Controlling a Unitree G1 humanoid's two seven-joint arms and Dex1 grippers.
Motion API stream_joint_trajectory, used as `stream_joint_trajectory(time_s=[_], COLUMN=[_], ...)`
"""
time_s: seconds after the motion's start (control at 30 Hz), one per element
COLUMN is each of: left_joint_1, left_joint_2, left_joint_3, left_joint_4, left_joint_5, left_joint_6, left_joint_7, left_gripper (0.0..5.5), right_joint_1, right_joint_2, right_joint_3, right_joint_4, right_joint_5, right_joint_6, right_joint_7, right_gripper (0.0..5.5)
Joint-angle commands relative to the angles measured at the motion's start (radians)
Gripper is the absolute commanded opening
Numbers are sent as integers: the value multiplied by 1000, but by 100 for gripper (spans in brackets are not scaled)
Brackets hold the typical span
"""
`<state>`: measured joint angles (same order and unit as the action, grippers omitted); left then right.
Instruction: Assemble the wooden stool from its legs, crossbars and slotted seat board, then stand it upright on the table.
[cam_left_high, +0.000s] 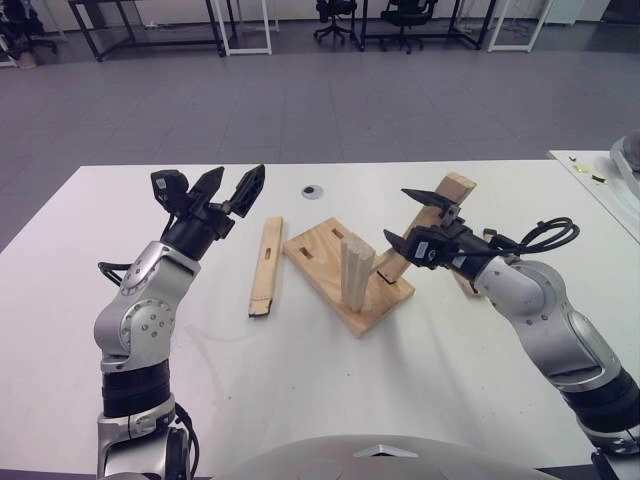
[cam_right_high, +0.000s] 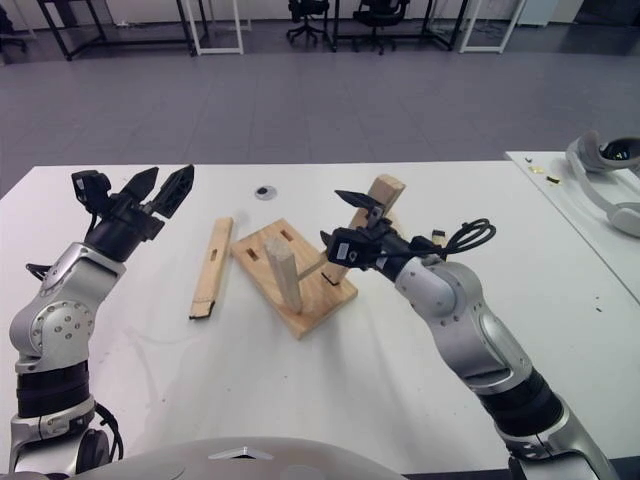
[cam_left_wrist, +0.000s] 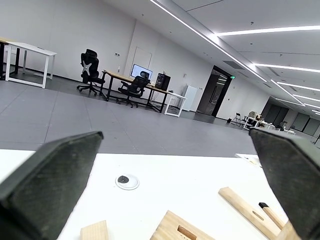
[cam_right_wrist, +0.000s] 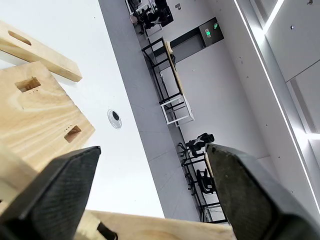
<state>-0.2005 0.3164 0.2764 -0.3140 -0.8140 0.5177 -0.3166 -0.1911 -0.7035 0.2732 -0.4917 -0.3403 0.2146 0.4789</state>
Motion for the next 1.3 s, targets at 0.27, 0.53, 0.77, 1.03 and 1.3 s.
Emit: stream_joint_trajectory(time_s=[0.27, 0.53, 0.77, 1.03, 1.3], left_joint_1=[-1, 37, 167, 161, 144], left_joint_2=[-18, 12, 13, 16, 1], left_joint_3=[-13, -125, -240, -250, -252], left_joint_4=[-2, -98, -190, -162, -153], left_joint_5=[12, 114, 129, 159, 165], left_joint_6=[2, 6, 53, 47, 46], left_joint_7=[10, 0, -38, -53, -56], left_gripper=[540, 540, 540, 540, 540], right_joint_1=[-251, -434, -375, -256, -474], right_joint_2=[17, 39, 33, -32, -195], right_joint_3=[-151, -398, -476, -493, -271], right_joint_4=[179, 467, 465, 224, 674], right_joint_5=[55, 253, 471, 853, 558], right_joint_6=[-58, -5, 75, 449, 200], right_joint_7=[25, -9, 133, 339, 473], right_gripper=[393, 393, 393, 393, 393])
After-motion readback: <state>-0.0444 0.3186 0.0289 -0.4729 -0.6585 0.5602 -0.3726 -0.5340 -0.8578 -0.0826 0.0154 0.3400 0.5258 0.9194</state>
